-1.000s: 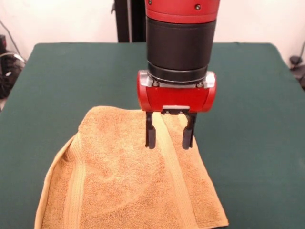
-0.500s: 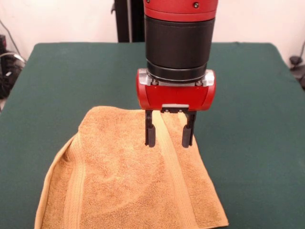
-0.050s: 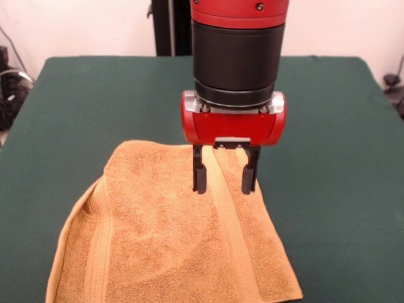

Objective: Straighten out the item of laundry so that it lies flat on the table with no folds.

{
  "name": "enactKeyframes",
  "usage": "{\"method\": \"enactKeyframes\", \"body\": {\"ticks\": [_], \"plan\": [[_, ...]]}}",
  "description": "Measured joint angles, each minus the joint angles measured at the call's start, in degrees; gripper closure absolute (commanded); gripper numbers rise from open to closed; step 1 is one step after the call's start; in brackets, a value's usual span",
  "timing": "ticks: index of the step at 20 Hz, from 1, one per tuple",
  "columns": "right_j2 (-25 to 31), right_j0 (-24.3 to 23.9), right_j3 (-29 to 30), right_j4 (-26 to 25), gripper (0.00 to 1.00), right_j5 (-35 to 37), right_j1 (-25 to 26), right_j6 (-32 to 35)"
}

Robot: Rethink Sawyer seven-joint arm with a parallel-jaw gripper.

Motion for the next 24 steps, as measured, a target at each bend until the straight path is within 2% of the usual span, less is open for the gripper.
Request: {"method": "enactKeyframes", "body": {"ticks": [11,24], "plan": [[0.0,0.0,0.0,0.0,0.0,5.4,-1.7,0.0],[0.0,0.0,0.0,-0.2,0.0,5.5,-2.8,0.0]]}}
